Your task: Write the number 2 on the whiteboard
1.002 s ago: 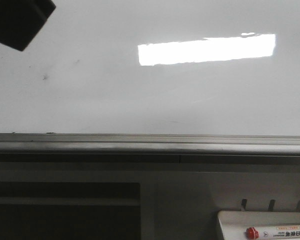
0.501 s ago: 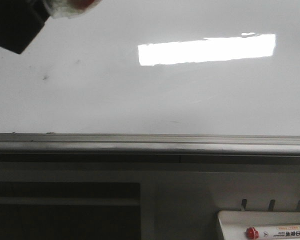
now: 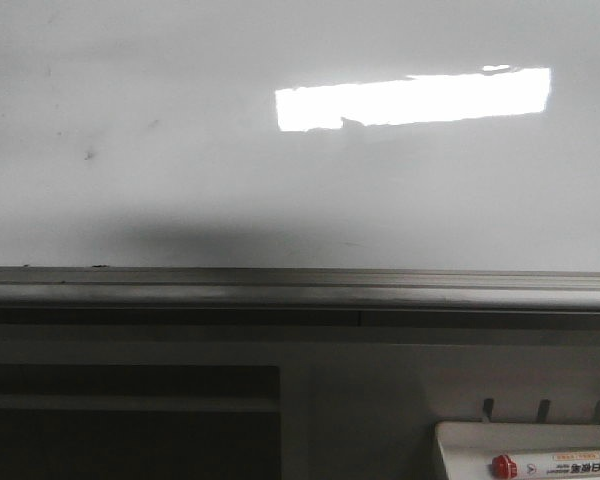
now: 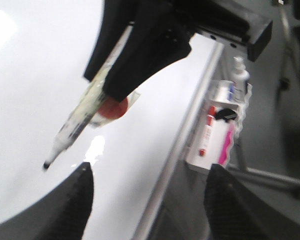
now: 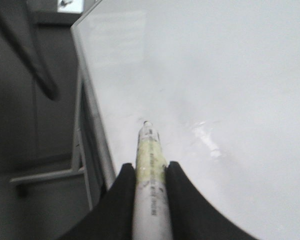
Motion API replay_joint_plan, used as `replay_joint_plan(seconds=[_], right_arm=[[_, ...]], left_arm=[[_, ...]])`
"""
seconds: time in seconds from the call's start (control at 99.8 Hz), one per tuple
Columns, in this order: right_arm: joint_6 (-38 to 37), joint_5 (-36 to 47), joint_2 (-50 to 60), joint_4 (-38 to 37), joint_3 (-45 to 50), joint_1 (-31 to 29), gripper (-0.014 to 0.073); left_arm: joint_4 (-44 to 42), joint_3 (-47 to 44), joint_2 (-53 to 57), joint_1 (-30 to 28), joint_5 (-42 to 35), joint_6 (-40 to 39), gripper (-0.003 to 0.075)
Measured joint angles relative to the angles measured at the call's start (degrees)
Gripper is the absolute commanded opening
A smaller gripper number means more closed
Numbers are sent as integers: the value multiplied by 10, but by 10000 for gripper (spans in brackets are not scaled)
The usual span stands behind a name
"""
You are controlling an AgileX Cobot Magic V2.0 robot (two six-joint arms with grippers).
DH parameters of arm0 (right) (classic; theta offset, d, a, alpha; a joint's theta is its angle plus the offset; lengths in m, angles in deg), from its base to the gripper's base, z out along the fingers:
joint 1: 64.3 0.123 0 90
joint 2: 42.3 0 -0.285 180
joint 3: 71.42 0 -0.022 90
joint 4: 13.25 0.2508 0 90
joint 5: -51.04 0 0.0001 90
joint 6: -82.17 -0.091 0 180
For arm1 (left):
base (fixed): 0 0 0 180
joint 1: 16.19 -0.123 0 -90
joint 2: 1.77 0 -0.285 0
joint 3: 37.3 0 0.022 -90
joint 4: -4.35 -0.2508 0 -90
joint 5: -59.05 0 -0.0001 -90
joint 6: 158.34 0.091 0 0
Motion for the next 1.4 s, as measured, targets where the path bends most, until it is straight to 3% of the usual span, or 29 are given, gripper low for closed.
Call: replay_joint_plan(seconds=[0.11,0.25,0.461,0.822,1.172,1.403], right_arm=[[0,46,-19,4,-14,-21,-78],[-4,21,-62,11,-45,-73,-78],[-12,-71,-129,-13,-71,-131,-78],[-24,-84,-168,-37,-75,-134,-60],[-132,-121,-168,-65,-93,-179,-60],[-256,-156,-130,-194,-102,-204,-60]], left_arm=[[-131,-1,73,0,-16,-154,192],[-247,-35,141,0,-21,-287,-23],[-264,-98,182,0,-21,-325,-20],[-255,-120,183,0,-48,-325,-20],[-247,-120,183,0,-55,-325,-20],[-245,-122,183,0,-55,-325,-20]])
